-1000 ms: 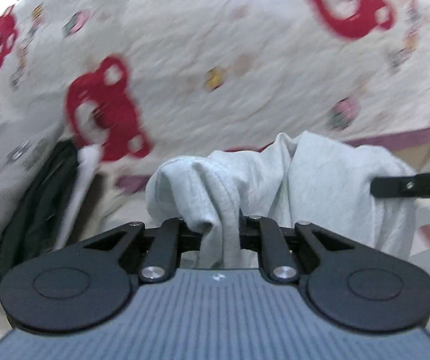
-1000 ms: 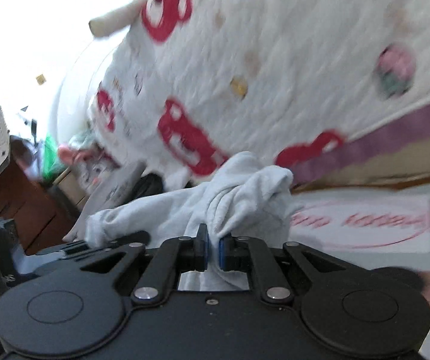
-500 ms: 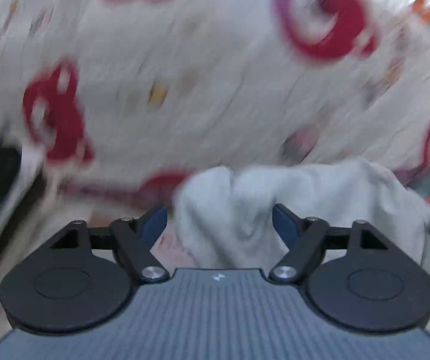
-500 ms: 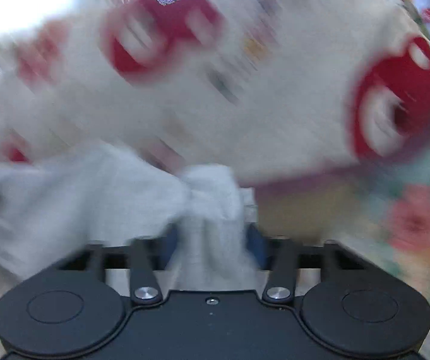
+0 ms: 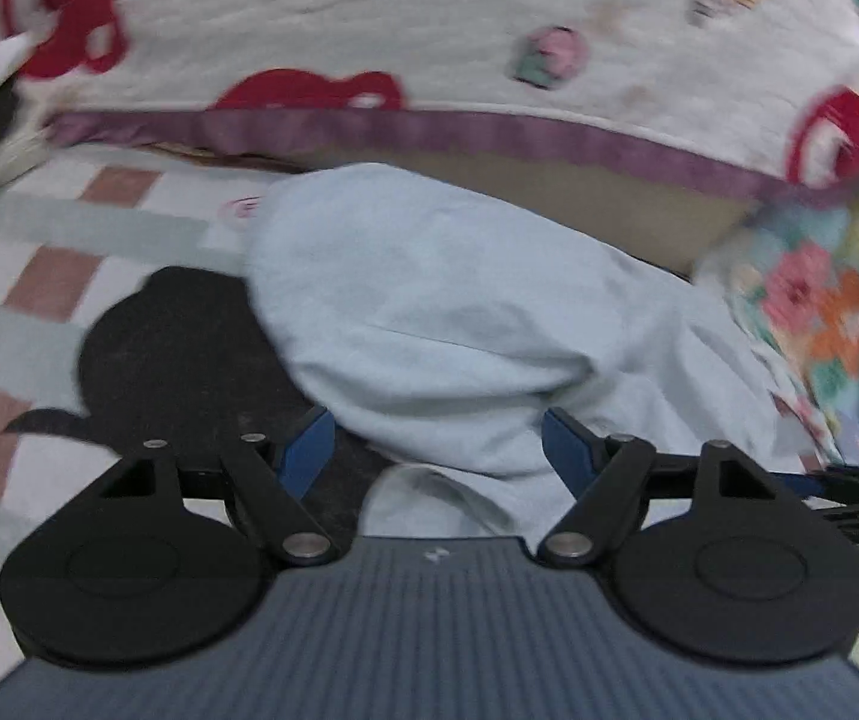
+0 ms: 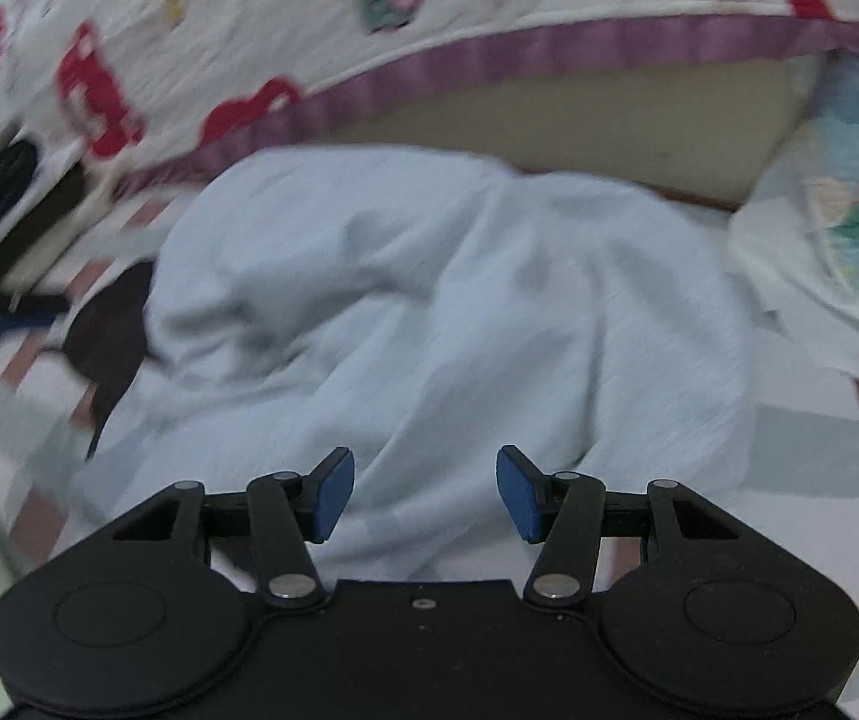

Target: Fold clothes

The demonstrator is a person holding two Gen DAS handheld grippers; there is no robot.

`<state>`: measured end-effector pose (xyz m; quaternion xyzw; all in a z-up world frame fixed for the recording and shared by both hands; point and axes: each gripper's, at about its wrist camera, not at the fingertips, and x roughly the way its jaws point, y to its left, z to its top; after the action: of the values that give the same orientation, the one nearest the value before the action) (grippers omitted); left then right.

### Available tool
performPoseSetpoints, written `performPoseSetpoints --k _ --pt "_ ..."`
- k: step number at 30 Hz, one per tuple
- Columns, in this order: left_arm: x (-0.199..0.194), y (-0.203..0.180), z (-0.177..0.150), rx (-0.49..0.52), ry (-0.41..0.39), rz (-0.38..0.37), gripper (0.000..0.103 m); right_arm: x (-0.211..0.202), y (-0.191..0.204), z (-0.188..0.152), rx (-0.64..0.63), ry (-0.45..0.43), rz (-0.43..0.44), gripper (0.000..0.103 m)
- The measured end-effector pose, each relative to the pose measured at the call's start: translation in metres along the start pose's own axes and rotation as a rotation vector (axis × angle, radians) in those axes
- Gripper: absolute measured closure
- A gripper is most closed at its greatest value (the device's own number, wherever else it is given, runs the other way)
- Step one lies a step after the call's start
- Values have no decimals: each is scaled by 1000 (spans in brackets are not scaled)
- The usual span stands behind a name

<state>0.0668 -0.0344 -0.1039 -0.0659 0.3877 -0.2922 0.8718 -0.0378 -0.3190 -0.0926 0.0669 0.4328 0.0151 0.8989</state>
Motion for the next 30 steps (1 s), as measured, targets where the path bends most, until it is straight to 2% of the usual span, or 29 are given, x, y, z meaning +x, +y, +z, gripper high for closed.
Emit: performPoseSetpoints --k 6,10,13,14,15,16,17,19,21,22,23,24,25,26,27,30 --pt "17 -31 -22 170 135 -67 26 11 35 -27 -145 74 66 44" --pt "28 -52 -37 284 225 -111 26 13 46 -37 -189 81 39 44" --pt "36 -68 -48 369 293 -145 21 15 42 -38 -181 82 15 44" --pt "40 -73 -53 400 319 -136 19 17 39 -38 -165 78 -1 44" --pt "45 -76 -58 436 351 -92 19 20 36 -39 -151 72 -19 42" --pt "49 -79 -63 477 370 -45 19 24 34 -40 -138 66 -58 35" --pt "51 -82 -66 510 366 -5 19 28 33 -41 -125 61 -104 34" --pt "52 -83 -67 516 353 19 19 34 30 -41 -95 66 -168 34" --pt "53 -84 -68 523 340 44 20 33 28 -40 -71 48 -151 34" --pt "54 -85 -69 532 342 55 24 32 28 -39 -62 37 -136 34" --pt "56 -85 -69 551 361 63 53 31 28 -38 -59 29 -128 34" --pt "57 -86 -69 570 379 71 91 30 28 -38 -57 22 -121 34" --pt "57 -85 -67 565 390 72 91 28 28 -38 -59 14 -120 34" --pt "55 -81 -60 518 386 62 100 26 29 -38 -62 7 -118 34" --pt "51 -77 -53 477 374 49 101 25 29 -38 -62 -1 -114 34" --pt "31 -66 -25 404 245 41 101 19 30 -40 -61 -24 -87 34"
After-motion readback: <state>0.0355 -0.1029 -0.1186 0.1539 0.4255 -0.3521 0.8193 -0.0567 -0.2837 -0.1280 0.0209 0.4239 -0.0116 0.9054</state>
